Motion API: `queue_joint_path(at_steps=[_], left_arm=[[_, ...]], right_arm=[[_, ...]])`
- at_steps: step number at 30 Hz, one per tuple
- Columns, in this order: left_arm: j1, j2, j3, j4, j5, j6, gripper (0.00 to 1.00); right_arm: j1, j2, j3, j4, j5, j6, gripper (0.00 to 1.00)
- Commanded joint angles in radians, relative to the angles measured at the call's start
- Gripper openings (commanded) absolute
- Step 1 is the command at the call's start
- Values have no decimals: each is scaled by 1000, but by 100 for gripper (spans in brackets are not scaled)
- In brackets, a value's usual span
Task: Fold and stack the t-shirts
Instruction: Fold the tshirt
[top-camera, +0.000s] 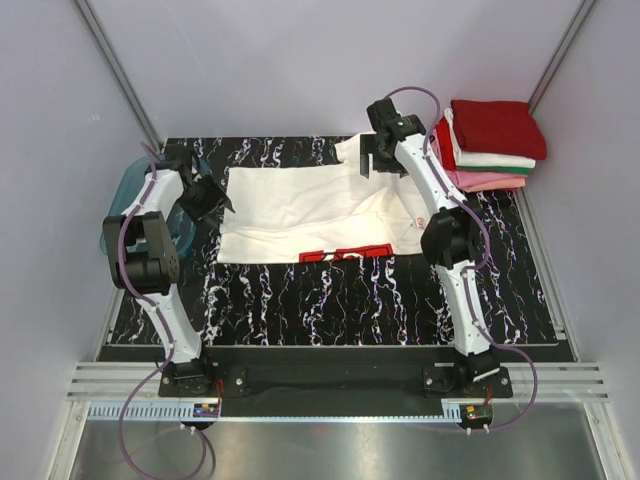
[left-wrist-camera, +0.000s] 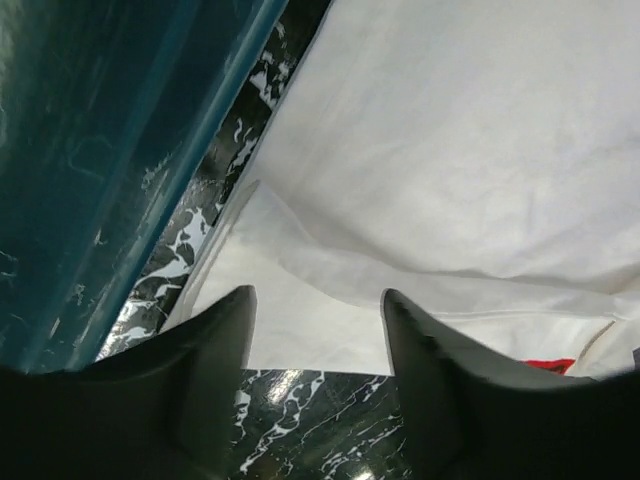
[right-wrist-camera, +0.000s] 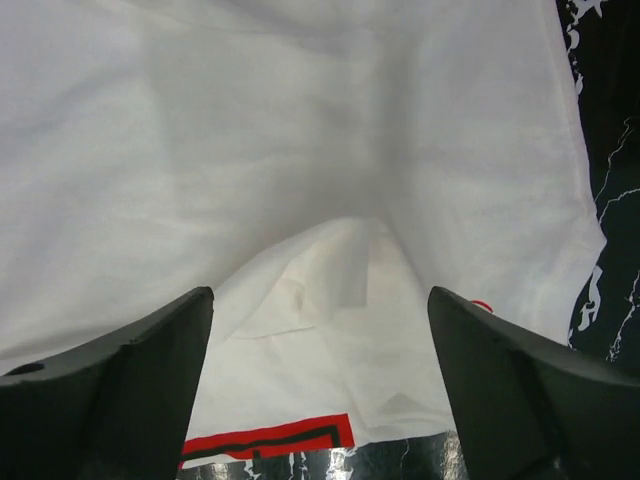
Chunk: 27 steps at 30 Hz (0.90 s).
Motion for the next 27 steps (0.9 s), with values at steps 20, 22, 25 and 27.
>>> queue_joint_path(at_steps=[20,22,25,27], left_arm=[[-18,-573,-654,245,-17,11,91],[-18,-555,-674,281,-24,-1,92],[-18,-507,-685,304,-38,-5,93],[-18,-475,-677,311,-49,-15,93]], right_arm=[[-292,-860,-1300,426,-207,232,100],[-349,-866,-1331,446,-229,235,100],[-425,-842,-1370,479,-311,236,100],[-436,-807,-1370,495,-337,235,100]])
